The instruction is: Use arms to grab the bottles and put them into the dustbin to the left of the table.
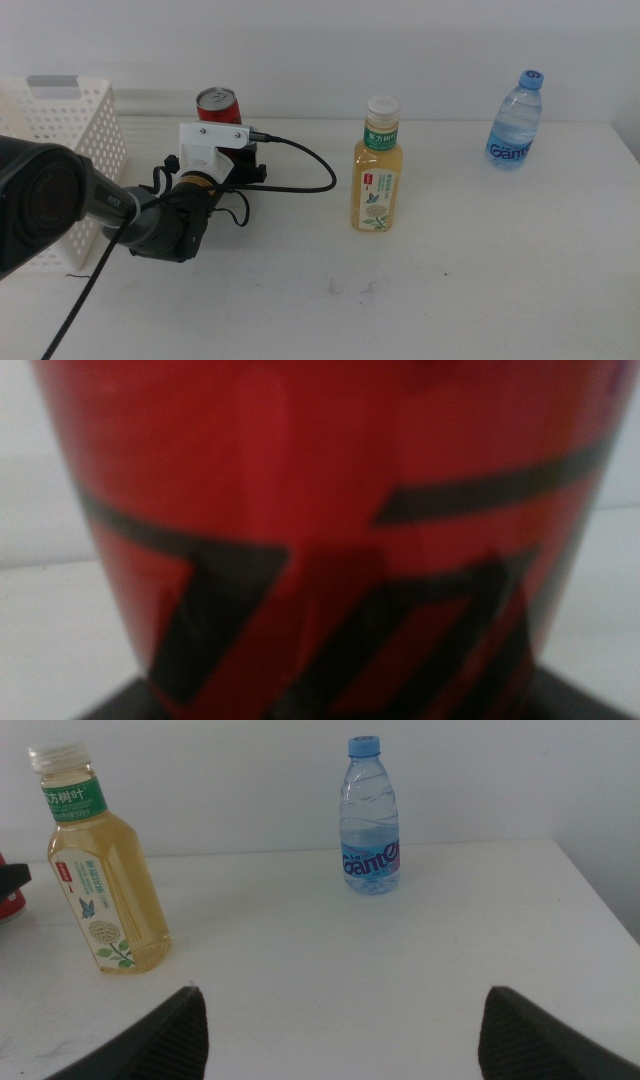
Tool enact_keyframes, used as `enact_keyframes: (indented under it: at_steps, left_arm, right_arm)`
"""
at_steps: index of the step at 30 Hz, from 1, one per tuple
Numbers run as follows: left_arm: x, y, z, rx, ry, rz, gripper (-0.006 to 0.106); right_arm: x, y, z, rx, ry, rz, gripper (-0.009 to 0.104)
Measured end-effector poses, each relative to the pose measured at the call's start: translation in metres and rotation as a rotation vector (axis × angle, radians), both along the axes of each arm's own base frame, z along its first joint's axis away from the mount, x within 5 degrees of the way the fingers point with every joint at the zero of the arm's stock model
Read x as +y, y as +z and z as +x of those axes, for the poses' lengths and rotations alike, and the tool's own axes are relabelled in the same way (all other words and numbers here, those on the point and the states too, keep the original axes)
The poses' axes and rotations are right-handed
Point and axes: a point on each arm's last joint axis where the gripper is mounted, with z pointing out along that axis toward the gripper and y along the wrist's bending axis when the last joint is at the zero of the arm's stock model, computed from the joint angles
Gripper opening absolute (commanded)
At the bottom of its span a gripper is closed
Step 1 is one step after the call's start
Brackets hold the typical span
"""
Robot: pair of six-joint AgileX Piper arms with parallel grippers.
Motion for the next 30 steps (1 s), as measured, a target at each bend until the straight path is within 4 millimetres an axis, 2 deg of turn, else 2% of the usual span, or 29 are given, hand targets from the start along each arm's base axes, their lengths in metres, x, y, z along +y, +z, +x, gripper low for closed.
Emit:
enact_keyframes:
  at_steps: [4, 5, 8, 10, 12, 13, 14, 15, 20, 23, 26, 27, 29, 30]
  left_arm:
    - [0.001, 0.003, -0.002, 0.002, 0.0, 0.0, 0.005]
    - [0.001, 0.005, -0.006, 0.017, -0.002, 0.006, -0.002]
    - [0.005, 0.018, -0.024, 0.055, -0.016, 0.032, -0.002]
    - [0.009, 0.039, -0.04, 0.055, -0.02, 0.04, -0.002]
    - [0.012, 0.063, -0.056, 0.056, -0.024, 0.037, -0.002]
    - [0.015, 0.083, -0.065, 0.055, -0.027, 0.034, -0.002]
    - [0.015, 0.089, -0.071, 0.105, -0.036, 0.045, -0.002]
    - [0.016, 0.108, -0.081, 0.13, -0.047, 0.051, -0.002]
    - [0.025, 0.171, -0.119, 0.36, -0.071, 0.098, -0.002]
    - [0.042, 0.204, -0.127, 0.536, -0.043, 0.122, -0.002]
    - [0.069, 0.236, -0.128, 0.671, -0.003, 0.162, -0.002]
    - [0.083, 0.251, -0.125, 0.68, 0.021, 0.177, -0.002]
    - [0.103, 0.266, -0.121, 0.716, 0.051, 0.195, -0.002]
    - [0.12, 0.276, -0.116, 0.722, 0.084, 0.2, -0.002]
  right_arm:
    - [0.0, 0.0, 0.0, 0.0, 0.0, 0.0, 0.089]
    - [0.0, 0.0, 0.0, 0.0, 0.0, 0.0, 0.089]
    - [0.0, 0.0, 0.0, 0.0, 0.0, 0.0, 0.089]
    - [0.0, 0.0, 0.0, 0.0, 0.0, 0.0, 0.089]
    - [0.0, 0.0, 0.0, 0.0, 0.0, 0.0, 0.089]
    - [0.0, 0.0, 0.0, 0.0, 0.0, 0.0, 0.089]
    - [0.0, 0.0, 0.0, 0.0, 0.0, 0.0, 0.089]
    - [0.0, 0.0, 0.0, 0.0, 0.0, 0.0, 0.089]
    - [0.0, 0.0, 0.0, 0.0, 0.0, 0.0, 0.089]
    - [0.0, 0.0, 0.0, 0.0, 0.0, 0.0, 0.089]
    - [0.0, 0.0, 0.0, 0.0, 0.0, 0.0, 0.089]
    - [0.0, 0.0, 0.0, 0.0, 0.0, 0.0, 0.089]
    - [0.0, 0.0, 0.0, 0.0, 0.0, 0.0, 0.089]
    - [0.0, 0.0, 0.0, 0.0, 0.0, 0.0, 0.089]
